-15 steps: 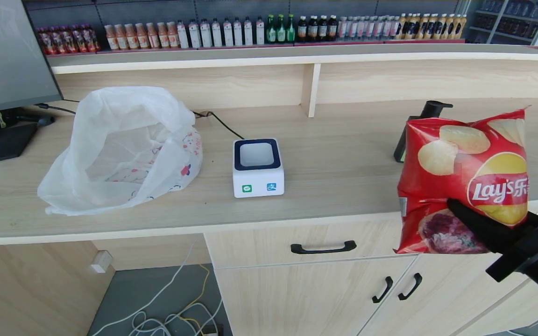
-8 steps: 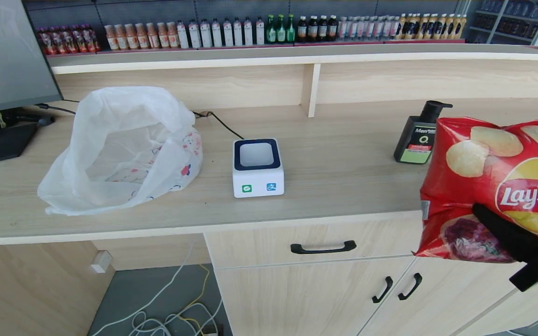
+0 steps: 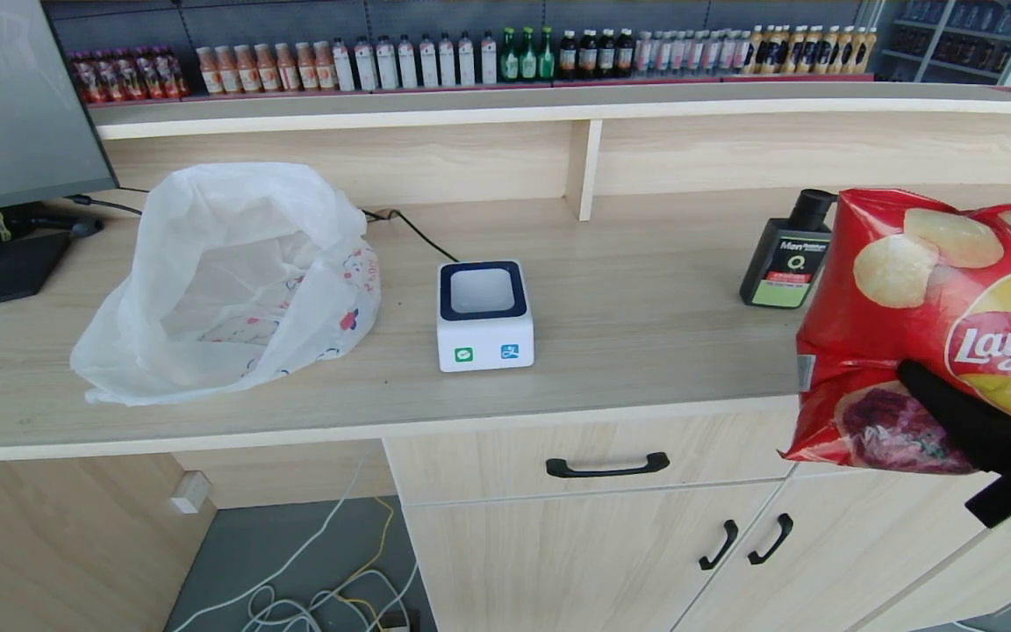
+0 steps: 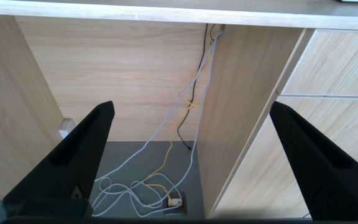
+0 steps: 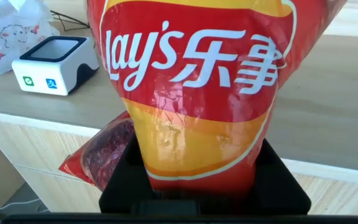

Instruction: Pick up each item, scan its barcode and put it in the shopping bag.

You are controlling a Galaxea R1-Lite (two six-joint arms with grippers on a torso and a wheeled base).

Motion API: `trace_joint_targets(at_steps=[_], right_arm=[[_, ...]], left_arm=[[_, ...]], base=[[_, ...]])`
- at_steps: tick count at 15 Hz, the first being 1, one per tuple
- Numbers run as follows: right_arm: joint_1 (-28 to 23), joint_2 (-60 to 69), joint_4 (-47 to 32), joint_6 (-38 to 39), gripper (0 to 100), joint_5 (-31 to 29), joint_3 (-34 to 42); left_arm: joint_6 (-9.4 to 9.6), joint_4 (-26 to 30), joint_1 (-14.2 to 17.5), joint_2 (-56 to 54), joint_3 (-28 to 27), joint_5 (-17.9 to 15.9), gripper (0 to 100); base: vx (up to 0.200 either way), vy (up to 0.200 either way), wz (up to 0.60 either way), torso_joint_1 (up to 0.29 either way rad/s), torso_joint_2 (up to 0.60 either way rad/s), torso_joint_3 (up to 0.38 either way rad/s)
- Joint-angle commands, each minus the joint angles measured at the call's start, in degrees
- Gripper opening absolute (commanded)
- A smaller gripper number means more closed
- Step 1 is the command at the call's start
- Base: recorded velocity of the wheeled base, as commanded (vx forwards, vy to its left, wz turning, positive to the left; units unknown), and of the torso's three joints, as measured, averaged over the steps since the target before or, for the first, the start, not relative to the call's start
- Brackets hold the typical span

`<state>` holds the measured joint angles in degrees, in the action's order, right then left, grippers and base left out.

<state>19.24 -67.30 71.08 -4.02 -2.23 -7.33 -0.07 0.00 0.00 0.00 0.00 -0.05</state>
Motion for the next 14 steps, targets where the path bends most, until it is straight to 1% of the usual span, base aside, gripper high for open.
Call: trace_joint_targets(at_steps=[1, 2, 4, 7, 8, 14], right_arm=[[-3.24, -5.38, 0.46, -1.25, 0, 2.41, -2.61], [-3.59, -5.73, 0.46, -2.66, 0, 4.78, -2.87], [-3.24, -5.12, 0.46, -0.37, 0, 4.69, -1.37], [-3.15, -5.21, 0.46, -0.02, 0, 4.78, -1.46], [-3.15, -5.12, 0.64, 1.21, 0, 4.78, -0.58], [-3.24, -5.21, 0.55, 1.03, 0, 4.78, -1.55]], left_arm=[[-0.19, 0.00, 0.00, 0.00, 0.00, 0.05, 100], [-0.10, 0.00, 0.00, 0.00, 0.00, -0.04, 100], [-0.01, 0.00, 0.00, 0.00, 0.00, 0.05, 100], [-0.01, 0.00, 0.00, 0.00, 0.00, 0.05, 100], [0.07, 0.00, 0.00, 0.00, 0.00, 0.05, 100], [-0.10, 0.00, 0.00, 0.00, 0.00, 0.05, 100]], base=[[0.000, 0.000, 0.00, 0.000, 0.00, 0.000], [0.000, 0.000, 0.00, 0.000, 0.00, 0.000], [0.000, 0.200, 0.00, 0.000, 0.00, 0.002], [0.000, 0.200, 0.00, 0.002, 0.01, 0.002], [0.000, 0.200, 0.00, 0.007, 0.00, 0.002], [0.000, 0.200, 0.00, 0.001, 0.00, 0.004]])
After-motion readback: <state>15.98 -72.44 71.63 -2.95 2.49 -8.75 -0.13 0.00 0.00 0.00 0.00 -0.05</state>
